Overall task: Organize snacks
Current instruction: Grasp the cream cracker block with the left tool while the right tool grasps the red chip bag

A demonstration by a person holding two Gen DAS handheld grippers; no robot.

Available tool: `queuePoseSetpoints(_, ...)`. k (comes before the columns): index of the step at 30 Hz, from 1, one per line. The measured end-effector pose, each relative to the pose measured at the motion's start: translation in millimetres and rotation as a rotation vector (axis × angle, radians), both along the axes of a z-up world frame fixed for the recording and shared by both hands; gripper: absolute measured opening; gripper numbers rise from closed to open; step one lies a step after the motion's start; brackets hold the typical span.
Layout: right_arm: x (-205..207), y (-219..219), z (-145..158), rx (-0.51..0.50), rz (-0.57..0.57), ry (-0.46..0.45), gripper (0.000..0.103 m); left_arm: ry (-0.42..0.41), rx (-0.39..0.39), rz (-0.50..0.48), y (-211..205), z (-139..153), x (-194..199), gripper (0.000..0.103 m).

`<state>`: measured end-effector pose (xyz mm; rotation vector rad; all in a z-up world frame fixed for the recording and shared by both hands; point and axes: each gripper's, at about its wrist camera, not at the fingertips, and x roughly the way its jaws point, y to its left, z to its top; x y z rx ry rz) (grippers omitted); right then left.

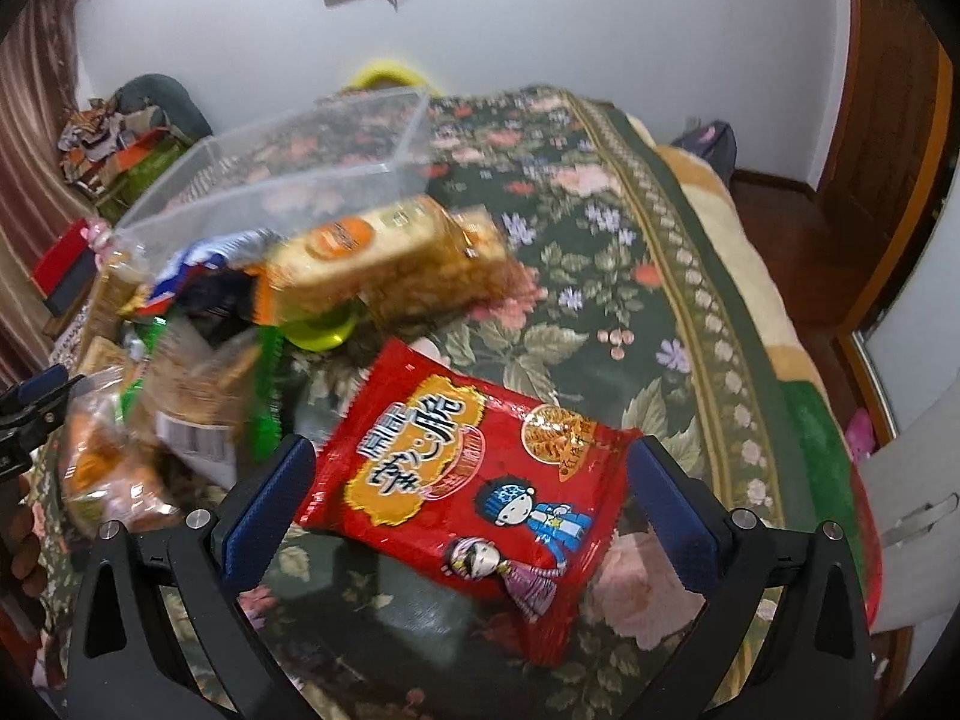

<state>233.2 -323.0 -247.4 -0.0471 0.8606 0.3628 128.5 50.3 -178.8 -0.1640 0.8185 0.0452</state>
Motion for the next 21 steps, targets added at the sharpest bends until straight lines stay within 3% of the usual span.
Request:
queuePoseSetpoints(3, 7.7, -0.7, -10.6, -0.004, -0.022, 0.065, 0.103, 0.033, 0.021, 0.009, -2.6, -9.7, 4.3, 0.103)
queuePoseSetpoints(7, 7.8, -5.4, -17.5, 0.043, -0.020, 0.094, 0.103, 0.015, 0.047, 0.009, -7.3, -13.5, 2.0, 0.102)
queuePoseSetpoints(11, 4.8, -1.7, -19.4, 0.024, -0.006, 0.089, 0.103, 0.015, 0.017, -0.021, -7.7, -12.1, 0.3, 0.082)
queuePoseSetpoints(12, 5.2, 0.0, -20.1, 0.017, -0.002, 0.086, 0.102, 0.013, 0.031, -0.024, -9.6, -11.6, -0.4, 0.082)
queuePoseSetpoints(17, 0.4, 4.7, -17.6, 0.022, 0.012, 0.063, 0.075, 0.013, 0.030, -0.034, -10.9, -8.5, -3.1, 0.081)
queuePoseSetpoints(21, 1.6, -0.6, -15.3, 0.060, 0.007, 0.068, 0.069, 0.000, 0.023, -0.036, -11.4, -0.4, -9.0, 0.081)
